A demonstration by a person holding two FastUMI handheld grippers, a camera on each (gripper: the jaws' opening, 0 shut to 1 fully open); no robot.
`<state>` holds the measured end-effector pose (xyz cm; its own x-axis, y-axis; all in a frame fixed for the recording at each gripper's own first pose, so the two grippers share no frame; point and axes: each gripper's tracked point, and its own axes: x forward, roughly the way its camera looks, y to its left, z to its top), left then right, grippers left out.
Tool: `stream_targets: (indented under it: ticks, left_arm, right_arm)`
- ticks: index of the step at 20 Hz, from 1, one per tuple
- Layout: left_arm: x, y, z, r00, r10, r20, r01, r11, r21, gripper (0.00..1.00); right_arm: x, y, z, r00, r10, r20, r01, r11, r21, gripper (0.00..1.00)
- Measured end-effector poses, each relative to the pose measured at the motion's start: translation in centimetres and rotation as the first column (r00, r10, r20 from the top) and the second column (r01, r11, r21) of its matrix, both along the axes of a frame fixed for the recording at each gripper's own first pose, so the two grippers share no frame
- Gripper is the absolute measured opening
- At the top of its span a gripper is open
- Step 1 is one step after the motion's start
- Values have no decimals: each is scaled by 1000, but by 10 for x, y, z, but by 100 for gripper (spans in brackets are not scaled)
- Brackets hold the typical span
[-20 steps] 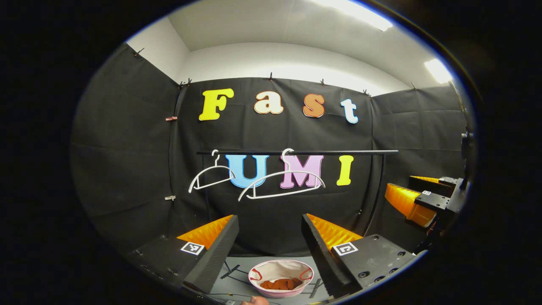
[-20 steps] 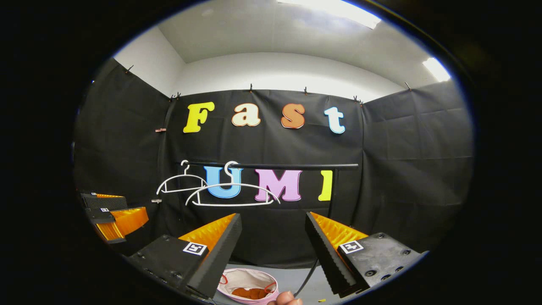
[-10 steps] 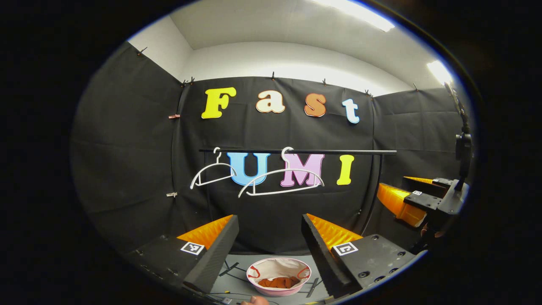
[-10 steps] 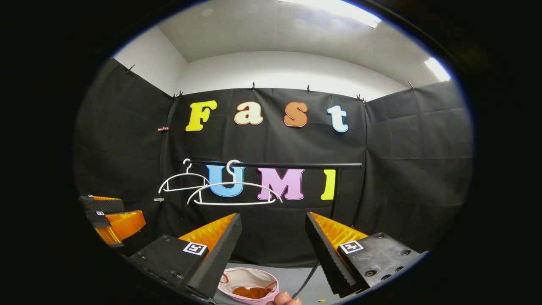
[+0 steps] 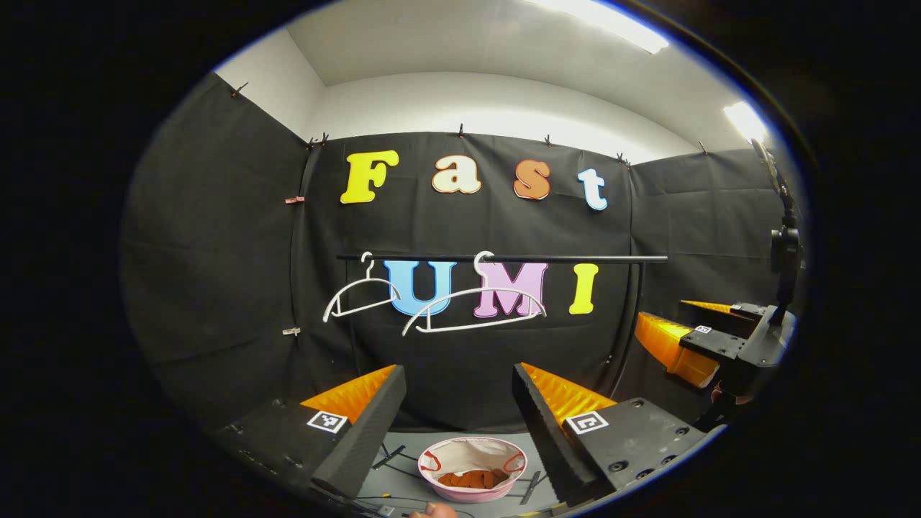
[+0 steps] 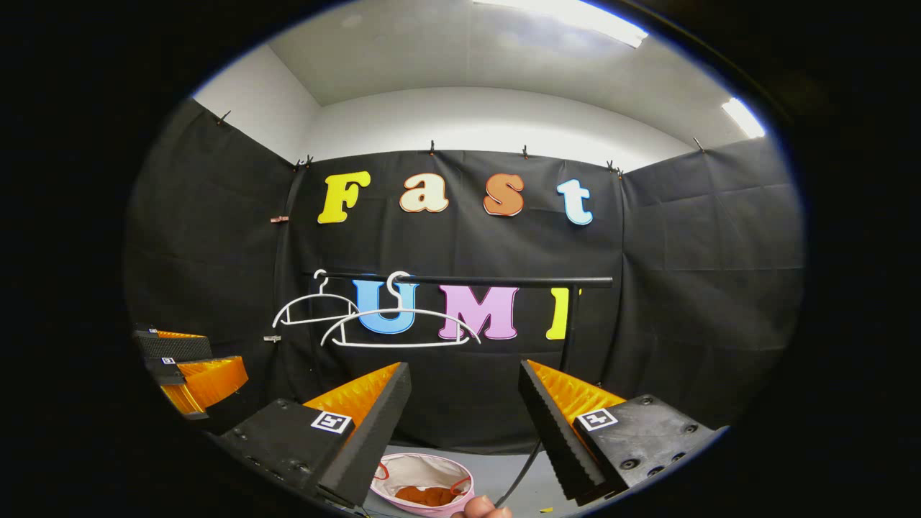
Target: Grasp the clothes on the hanger with both hands and then place them into the laundry hamper below.
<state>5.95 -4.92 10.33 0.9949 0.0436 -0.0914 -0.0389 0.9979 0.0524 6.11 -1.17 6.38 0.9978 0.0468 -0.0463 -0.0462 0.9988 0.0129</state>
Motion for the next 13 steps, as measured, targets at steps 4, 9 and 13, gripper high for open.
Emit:
stream_targets:
  ticks: [4, 9, 13]
  left_arm:
    - [-5, 2, -1, 1000, 5, -1, -5, 1000, -8, 95]
    - [-8, 4, -1, 1000, 4, -3, -5, 1000, -14, 95]
    - [-8, 3, -1, 1000, 0, -4, 0, 1000, -9, 95]
  right_arm:
    - [-4, 8, 2, 1000, 15, 1, -15, 1000, -10, 98]
    - [-7, 13, -1, 1000, 28, -6, -28, 999, -26, 98]
    - [-9, 13, 2, 1000, 27, -1, -27, 999, -30, 97]
